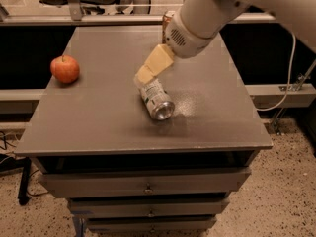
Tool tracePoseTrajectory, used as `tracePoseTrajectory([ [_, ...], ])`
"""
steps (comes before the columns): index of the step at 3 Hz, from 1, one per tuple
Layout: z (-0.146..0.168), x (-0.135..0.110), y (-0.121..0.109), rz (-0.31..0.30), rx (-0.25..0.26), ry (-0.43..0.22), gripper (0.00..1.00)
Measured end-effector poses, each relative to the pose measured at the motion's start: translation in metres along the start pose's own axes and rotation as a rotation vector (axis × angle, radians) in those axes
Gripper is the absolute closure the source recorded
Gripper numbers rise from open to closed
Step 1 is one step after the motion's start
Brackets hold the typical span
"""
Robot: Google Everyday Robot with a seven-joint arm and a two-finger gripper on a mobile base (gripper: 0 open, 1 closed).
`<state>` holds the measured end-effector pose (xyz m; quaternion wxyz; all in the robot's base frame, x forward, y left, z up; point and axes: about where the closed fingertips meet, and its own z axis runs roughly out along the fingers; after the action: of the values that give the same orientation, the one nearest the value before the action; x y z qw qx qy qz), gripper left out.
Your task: Place 7up can upright
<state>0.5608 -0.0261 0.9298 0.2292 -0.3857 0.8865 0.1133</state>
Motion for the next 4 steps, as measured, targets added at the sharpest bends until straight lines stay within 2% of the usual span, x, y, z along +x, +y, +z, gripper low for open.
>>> tracePoseTrajectory([
  [1, 0.043, -0.009, 0.009, 0.078, 0.043, 0.104, 0.0],
  [2, 0.078, -0.004, 0.004, 0.158, 0.097, 0.2, 0.0],
  [3, 0.099, 0.002, 0.001, 0.227, 0.139, 0.268, 0.0],
  [4, 0.106, 0.004, 0.001, 0.26, 0.181, 0.29, 0.16],
])
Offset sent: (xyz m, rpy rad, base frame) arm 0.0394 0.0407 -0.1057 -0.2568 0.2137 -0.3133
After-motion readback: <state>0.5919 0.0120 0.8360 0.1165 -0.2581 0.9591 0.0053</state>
